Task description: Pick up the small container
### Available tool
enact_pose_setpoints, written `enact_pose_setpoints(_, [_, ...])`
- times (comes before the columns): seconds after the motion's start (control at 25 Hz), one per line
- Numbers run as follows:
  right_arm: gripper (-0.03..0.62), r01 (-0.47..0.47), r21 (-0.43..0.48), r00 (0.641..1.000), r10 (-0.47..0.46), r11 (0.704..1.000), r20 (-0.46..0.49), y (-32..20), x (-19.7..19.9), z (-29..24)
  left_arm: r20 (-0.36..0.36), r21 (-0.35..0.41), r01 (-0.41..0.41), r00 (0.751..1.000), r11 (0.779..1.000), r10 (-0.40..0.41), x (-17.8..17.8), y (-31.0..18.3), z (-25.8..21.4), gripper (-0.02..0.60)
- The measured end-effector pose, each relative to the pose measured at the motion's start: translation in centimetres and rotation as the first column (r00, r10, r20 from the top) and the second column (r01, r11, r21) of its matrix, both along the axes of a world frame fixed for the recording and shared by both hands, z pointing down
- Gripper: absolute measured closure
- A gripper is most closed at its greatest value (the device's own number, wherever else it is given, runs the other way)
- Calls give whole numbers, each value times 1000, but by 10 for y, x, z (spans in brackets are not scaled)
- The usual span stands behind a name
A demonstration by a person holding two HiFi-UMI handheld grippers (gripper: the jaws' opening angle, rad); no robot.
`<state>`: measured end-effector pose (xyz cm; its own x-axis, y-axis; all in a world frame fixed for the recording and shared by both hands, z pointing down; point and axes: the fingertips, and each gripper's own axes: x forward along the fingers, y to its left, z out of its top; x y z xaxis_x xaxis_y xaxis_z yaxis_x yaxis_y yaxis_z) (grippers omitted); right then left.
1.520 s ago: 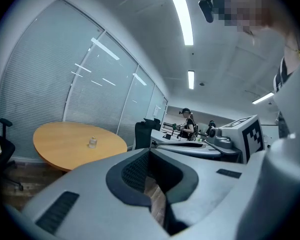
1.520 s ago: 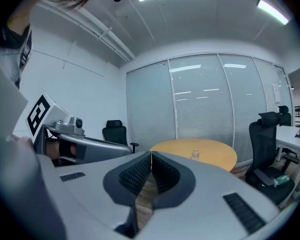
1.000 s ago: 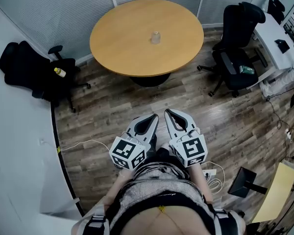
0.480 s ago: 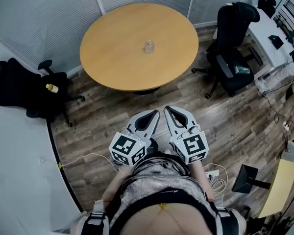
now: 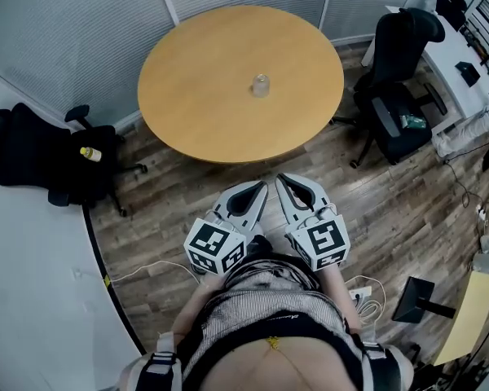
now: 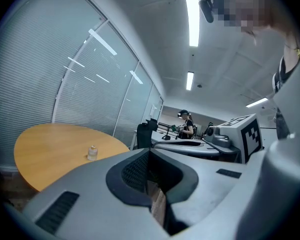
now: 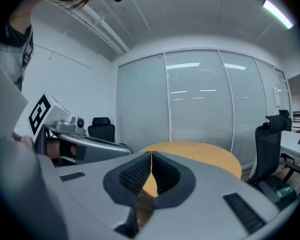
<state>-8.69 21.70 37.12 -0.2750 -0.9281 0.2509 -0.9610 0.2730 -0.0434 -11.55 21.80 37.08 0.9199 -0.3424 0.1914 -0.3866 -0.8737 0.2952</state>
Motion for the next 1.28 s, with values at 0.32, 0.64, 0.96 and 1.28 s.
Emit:
enact_pose_setpoints(0.32, [574,-5,-4,1000,5,1000,-13,-31,-17,6,-1,-11,-2,1000,1000,2,-18,-28,5,577])
enact_pose_setpoints(0.64, [574,-36,-29,999,35,999,-12,-41,-20,14,1,-28,-32,999,999,32,-23,-35,10,578])
enact_pose_setpoints(0.96, [574,-17,-37,1000,17,999,9,-51,2,19,7,-40,11,1000,999,-11,-7,-50,15,578])
enact_pose_setpoints(1.28, [574,48,-19,999,-48,999,21,-88,38,12,13,-24,69,998,997,-69,32,-83,7,578])
